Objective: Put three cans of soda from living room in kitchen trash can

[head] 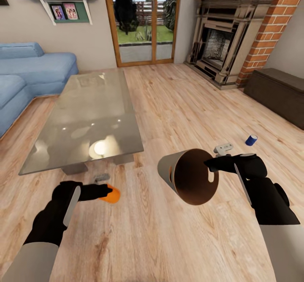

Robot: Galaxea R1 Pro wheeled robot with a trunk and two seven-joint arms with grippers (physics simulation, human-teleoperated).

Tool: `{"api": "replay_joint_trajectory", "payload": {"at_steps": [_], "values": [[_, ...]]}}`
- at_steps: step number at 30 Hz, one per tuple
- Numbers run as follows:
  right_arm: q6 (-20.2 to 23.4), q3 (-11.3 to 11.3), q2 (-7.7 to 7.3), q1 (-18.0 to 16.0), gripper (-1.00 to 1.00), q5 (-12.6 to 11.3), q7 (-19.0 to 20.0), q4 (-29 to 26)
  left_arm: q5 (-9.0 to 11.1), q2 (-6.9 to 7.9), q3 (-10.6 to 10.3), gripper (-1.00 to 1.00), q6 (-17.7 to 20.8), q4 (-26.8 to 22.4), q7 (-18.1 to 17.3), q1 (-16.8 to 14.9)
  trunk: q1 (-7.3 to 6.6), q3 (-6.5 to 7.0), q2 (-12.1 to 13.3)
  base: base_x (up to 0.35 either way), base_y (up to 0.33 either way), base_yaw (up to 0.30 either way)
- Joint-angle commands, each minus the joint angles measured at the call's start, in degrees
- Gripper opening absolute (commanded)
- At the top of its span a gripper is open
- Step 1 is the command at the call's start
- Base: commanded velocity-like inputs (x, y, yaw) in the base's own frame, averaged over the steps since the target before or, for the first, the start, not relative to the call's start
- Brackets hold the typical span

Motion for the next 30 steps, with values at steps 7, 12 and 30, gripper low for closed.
{"api": "replay_joint_trajectory", "payload": {"at_steps": [7,12,30], "values": [[0.2,-0.1,-0.53,0.0,-1.0,-1.2,0.2,2.8,-0.4,0.05,-0.1,-1.0,0.0,-1.9,-8.1,0.0,-1.55,1.27,2.8,0.0,0.0,0.0],[0.2,-0.3,-1.3,0.0,-1.0,-1.2,0.2,5.8,-0.6,0.08,-0.3,-1.0,0.0,-2.1,-11.0,0.1,-2.64,2.16,4.8,0.0,0.0,0.0],[0.2,0.2,-4.43,-0.1,-1.0,-1.2,0.2,18.5,-0.5,0.0,-0.6,-1.0,0.0,-2.2,-12.1,0.1,-6.6,5.4,12.0,0.0,0.0,0.0]]}}
